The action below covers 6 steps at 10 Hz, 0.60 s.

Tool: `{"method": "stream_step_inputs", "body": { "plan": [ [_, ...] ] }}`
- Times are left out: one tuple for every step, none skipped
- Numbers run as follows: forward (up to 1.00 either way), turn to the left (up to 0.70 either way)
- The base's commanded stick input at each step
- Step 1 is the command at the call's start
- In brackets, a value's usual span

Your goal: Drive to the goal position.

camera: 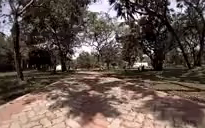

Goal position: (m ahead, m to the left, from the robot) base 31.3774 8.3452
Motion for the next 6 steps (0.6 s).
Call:
{"method": "stream_step_inputs", "body": {
  "plan": [
    [0.70,0.00],
    [0.70,0.00],
    [0.70,0.00],
    [0.70,0.00],
    [0.70,0.00],
    [0.70,0.00]
  ]
}}
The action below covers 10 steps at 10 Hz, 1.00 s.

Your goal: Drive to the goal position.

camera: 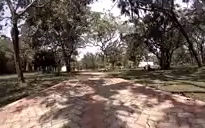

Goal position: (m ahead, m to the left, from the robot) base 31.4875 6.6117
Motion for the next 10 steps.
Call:
{"method": "stream_step_inputs", "body": {
  "plan": [
    [0.70,0.00],
    [0.70,0.00],
    [0.70,0.00],
    [0.70,0.00],
    [0.70,0.00],
    [0.70,0.00],
    [0.70,0.00],
    [0.70,0.00],
    [0.70,0.00],
    [0.70,0.00]
  ]
}}
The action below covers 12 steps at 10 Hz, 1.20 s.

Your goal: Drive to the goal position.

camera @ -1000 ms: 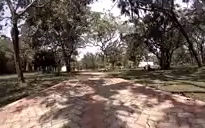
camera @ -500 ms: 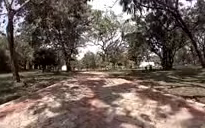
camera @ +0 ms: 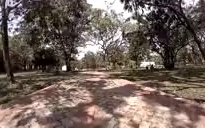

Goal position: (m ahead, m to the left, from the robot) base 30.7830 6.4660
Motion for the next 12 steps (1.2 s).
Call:
{"method": "stream_step_inputs", "body": {
  "plan": [
    [0.70,0.00],
    [0.70,0.00],
    [0.70,0.00],
    [0.70,0.00],
    [0.70,0.00],
    [0.70,0.00],
    [0.70,0.00],
    [0.70,0.00],
    [0.70,0.00],
    [0.70,0.00],
    [0.70,0.00],
    [0.70,0.00]
  ]
}}
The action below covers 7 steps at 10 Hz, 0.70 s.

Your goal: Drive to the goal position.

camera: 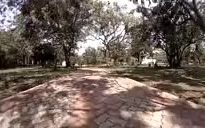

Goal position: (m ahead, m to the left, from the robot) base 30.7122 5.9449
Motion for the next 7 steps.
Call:
{"method": "stream_step_inputs", "body": {
  "plan": [
    [0.70,0.00],
    [0.70,0.00],
    [0.70,0.00],
    [0.70,0.00],
    [0.70,0.00],
    [0.70,0.00],
    [0.70,0.00]
  ]
}}
